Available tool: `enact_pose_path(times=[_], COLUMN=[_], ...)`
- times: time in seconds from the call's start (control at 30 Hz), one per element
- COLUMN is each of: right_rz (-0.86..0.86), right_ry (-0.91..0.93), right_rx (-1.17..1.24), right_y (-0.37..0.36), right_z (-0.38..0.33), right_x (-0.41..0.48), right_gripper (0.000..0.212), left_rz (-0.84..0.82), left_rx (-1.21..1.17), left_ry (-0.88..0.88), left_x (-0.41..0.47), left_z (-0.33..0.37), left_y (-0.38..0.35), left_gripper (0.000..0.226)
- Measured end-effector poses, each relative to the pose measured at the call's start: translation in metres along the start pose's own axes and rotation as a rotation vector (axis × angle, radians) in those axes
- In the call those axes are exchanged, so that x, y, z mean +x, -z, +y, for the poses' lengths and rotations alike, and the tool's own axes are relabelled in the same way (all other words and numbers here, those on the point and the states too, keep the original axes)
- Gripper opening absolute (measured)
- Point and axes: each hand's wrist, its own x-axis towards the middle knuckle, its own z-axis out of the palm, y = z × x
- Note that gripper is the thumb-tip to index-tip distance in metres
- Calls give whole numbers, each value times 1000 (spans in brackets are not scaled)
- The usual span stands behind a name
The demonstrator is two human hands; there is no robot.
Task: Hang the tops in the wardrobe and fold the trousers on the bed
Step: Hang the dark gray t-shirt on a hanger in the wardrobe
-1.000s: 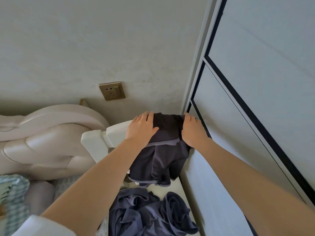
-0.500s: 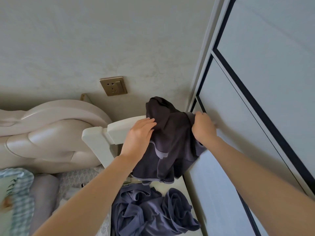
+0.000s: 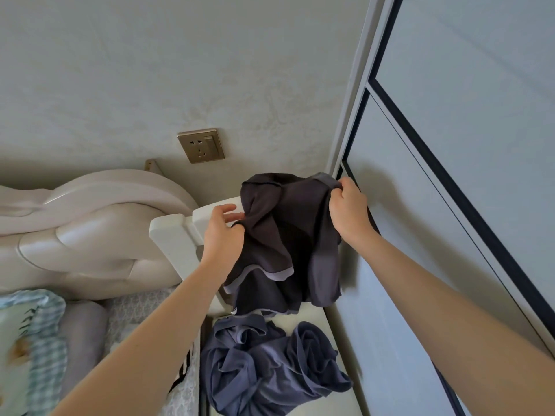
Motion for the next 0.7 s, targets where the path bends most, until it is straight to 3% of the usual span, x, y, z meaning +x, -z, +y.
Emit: enact_pose_path(times=[0.13, 0.2, 0.3, 0.47, 0.7], right_rz=[-63, -101, -156, -110, -105], right_ry=[48, 74, 107, 132, 94], right_rx=[52, 42, 39, 49, 54], right_y=[10, 17, 27, 42, 61], right_z=[-11, -16, -22, -24, 1], right_x=[-18, -27, -43, -79, -153], right_gripper=[32, 31, 31, 34, 20], left_rz=[-73, -192, -266, -315, -397], left_rx=[-117, -106, 45, 144, -73], left_ry=[242, 285, 197, 87, 10], left_x=[-4, -6, -16, -42, -97], left_z=[11, 14, 12, 7, -2], left_y=[-2, -2, -7, -12, 7], left_gripper=[33, 45, 45, 13, 5])
